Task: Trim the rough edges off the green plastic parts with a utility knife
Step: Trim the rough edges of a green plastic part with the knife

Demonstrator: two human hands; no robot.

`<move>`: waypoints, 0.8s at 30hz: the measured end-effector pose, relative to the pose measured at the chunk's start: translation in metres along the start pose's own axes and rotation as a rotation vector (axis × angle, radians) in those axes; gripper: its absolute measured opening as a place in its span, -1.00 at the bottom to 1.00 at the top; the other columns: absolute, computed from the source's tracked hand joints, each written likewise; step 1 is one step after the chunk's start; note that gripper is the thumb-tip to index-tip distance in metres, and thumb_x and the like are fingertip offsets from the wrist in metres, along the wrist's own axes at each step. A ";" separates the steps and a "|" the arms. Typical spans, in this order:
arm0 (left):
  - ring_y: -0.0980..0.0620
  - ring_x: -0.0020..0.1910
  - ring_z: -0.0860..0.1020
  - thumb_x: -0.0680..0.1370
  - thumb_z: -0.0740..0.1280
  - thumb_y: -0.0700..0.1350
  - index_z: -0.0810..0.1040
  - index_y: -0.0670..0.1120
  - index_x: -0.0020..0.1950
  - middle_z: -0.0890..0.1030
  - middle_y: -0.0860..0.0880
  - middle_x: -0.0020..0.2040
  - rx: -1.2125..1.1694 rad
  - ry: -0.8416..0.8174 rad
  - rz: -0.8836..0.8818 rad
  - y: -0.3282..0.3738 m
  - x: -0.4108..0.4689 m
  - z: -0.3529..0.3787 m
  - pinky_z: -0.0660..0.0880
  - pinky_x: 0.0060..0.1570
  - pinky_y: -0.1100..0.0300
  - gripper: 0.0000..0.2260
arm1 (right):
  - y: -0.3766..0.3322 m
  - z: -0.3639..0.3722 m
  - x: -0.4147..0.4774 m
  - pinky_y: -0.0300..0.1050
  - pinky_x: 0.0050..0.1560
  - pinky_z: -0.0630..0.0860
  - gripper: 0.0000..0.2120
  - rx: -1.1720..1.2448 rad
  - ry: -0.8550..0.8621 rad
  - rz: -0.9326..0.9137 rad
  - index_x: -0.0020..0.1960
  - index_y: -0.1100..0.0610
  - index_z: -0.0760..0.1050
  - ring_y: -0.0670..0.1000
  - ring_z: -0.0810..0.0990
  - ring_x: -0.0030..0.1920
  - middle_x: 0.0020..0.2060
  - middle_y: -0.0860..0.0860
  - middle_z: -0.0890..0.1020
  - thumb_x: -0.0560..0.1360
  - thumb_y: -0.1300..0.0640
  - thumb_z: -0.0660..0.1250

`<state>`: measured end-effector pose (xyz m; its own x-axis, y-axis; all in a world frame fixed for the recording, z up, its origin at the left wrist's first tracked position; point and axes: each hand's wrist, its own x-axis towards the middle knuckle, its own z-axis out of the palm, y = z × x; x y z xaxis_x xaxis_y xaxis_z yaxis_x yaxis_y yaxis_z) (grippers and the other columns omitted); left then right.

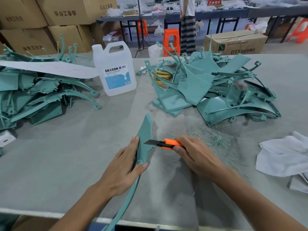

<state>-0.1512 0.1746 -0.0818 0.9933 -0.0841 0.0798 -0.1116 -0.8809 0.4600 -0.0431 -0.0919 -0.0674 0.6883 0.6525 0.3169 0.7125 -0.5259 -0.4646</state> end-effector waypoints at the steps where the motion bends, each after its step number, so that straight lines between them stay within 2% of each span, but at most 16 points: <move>1: 0.39 0.54 -0.11 0.55 -0.11 0.43 -0.39 0.23 0.54 -0.16 0.24 0.62 0.001 -0.003 0.005 0.000 0.000 0.000 -0.11 0.46 0.41 -0.30 | 0.001 0.002 -0.001 -0.15 -0.14 0.26 -0.69 -0.011 0.004 -0.007 0.11 -0.01 0.43 -0.08 0.40 -0.18 -0.17 -0.16 0.44 0.70 -0.18 0.02; 3: 0.36 0.55 -0.14 0.54 -0.15 0.45 -0.37 0.19 0.56 -0.19 0.23 0.61 0.020 -0.005 0.025 -0.001 0.000 0.000 -0.09 0.51 0.33 -0.28 | 0.001 0.004 0.001 -0.16 -0.21 0.26 -0.63 -0.015 0.057 -0.005 0.08 -0.02 0.43 -0.10 0.39 -0.22 -0.22 -0.18 0.43 0.68 -0.24 -0.01; 5: 0.36 0.55 -0.18 0.54 -0.16 0.46 -0.36 0.16 0.57 -0.21 0.24 0.60 0.030 -0.008 0.038 -0.002 0.000 0.000 -0.12 0.51 0.34 -0.27 | 0.004 0.001 0.012 -0.17 -0.31 0.26 -0.59 0.011 0.135 0.065 0.03 -0.01 0.42 -0.08 0.41 -0.28 -0.28 -0.16 0.44 0.66 -0.28 -0.03; 7: 0.38 0.54 -0.19 0.55 -0.14 0.45 -0.36 0.16 0.57 -0.21 0.26 0.60 0.015 -0.013 0.025 -0.002 0.000 0.000 -0.15 0.49 0.39 -0.27 | 0.006 -0.004 0.025 -0.10 -0.35 0.24 -0.58 -0.033 0.186 0.103 0.01 0.04 0.43 -0.02 0.43 -0.31 -0.29 -0.09 0.47 0.64 -0.26 -0.01; 9: 0.37 0.55 -0.19 0.55 -0.14 0.43 -0.36 0.15 0.58 -0.22 0.26 0.60 0.007 -0.014 0.021 -0.002 0.000 -0.001 -0.12 0.51 0.33 -0.28 | 0.005 -0.006 0.033 -0.06 -0.36 0.25 -0.63 -0.051 0.210 0.119 0.00 0.04 0.40 0.01 0.44 -0.32 -0.29 -0.06 0.48 0.65 -0.23 0.02; 12: 0.36 0.55 -0.19 0.54 -0.19 0.47 -0.39 0.19 0.57 -0.25 0.30 0.58 0.011 -0.013 0.034 -0.002 0.000 0.001 -0.12 0.52 0.32 -0.27 | 0.001 -0.009 0.033 -0.21 -0.43 0.28 -0.73 0.124 0.247 0.229 0.03 -0.06 0.36 -0.08 0.42 -0.41 -0.34 -0.08 0.46 0.67 -0.21 0.03; 14: 0.37 0.55 -0.18 0.53 -0.19 0.48 -0.41 0.22 0.56 -0.25 0.32 0.57 0.009 -0.007 0.031 -0.003 0.000 0.002 -0.12 0.51 0.34 -0.28 | -0.003 -0.008 0.024 -0.25 -0.37 0.34 -0.74 0.126 0.235 0.123 0.02 -0.09 0.37 -0.09 0.44 -0.33 -0.33 -0.11 0.45 0.68 -0.21 0.02; 17: 0.37 0.55 -0.16 0.53 -0.19 0.48 -0.44 0.26 0.54 -0.23 0.31 0.58 0.011 -0.003 0.031 -0.004 0.000 0.003 -0.12 0.50 0.36 -0.30 | 0.000 -0.003 0.019 -0.17 -0.27 0.30 -0.67 -0.054 0.168 -0.029 0.03 -0.01 0.44 -0.08 0.42 -0.27 -0.25 -0.09 0.51 0.68 -0.21 0.04; 19: 0.35 0.56 -0.18 0.55 -0.18 0.46 -0.44 0.23 0.54 -0.26 0.32 0.58 0.019 -0.016 0.037 -0.003 -0.001 0.002 -0.12 0.51 0.33 -0.30 | 0.007 -0.009 0.032 -0.08 -0.36 0.32 -0.69 -0.039 0.219 0.197 0.02 0.00 0.41 0.00 0.47 -0.33 -0.30 -0.07 0.50 0.68 -0.20 0.05; 20: 0.35 0.56 -0.19 0.55 -0.19 0.46 -0.44 0.23 0.54 -0.28 0.33 0.57 0.018 -0.021 0.037 -0.002 -0.001 0.002 -0.12 0.52 0.31 -0.30 | 0.011 -0.014 0.039 -0.04 -0.38 0.33 -0.69 0.024 0.250 0.357 0.02 0.00 0.39 0.03 0.49 -0.35 -0.32 -0.05 0.51 0.68 -0.20 0.05; 21: 0.35 0.55 -0.20 0.55 -0.19 0.46 -0.45 0.24 0.54 -0.29 0.34 0.56 0.014 -0.019 0.033 -0.001 -0.001 0.002 -0.12 0.52 0.31 -0.31 | 0.016 -0.018 0.043 -0.04 -0.39 0.34 -0.69 0.078 0.294 0.438 0.02 0.00 0.38 0.05 0.50 -0.36 -0.33 -0.04 0.52 0.68 -0.20 0.04; 22: 0.36 0.55 -0.20 0.55 -0.19 0.46 -0.45 0.25 0.53 -0.29 0.36 0.56 0.013 -0.013 0.029 -0.001 -0.001 0.001 -0.13 0.52 0.32 -0.31 | 0.018 -0.019 0.044 -0.05 -0.41 0.35 -0.69 0.084 0.332 0.407 0.01 -0.01 0.38 0.02 0.50 -0.39 -0.34 -0.04 0.52 0.67 -0.22 0.03; 24: 0.40 0.54 -0.19 0.54 -0.18 0.47 -0.43 0.26 0.53 -0.27 0.37 0.55 0.012 -0.005 0.022 0.000 -0.001 0.001 -0.16 0.48 0.40 -0.31 | 0.015 -0.020 0.037 -0.20 -0.44 0.34 -0.65 0.052 0.296 0.196 0.01 -0.05 0.38 -0.08 0.46 -0.41 -0.34 -0.08 0.49 0.66 -0.27 0.00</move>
<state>-0.1524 0.1738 -0.0829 0.9908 -0.1059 0.0848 -0.1328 -0.8842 0.4478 -0.0046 -0.0864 -0.0464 0.8261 0.3521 0.4400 0.5607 -0.5917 -0.5793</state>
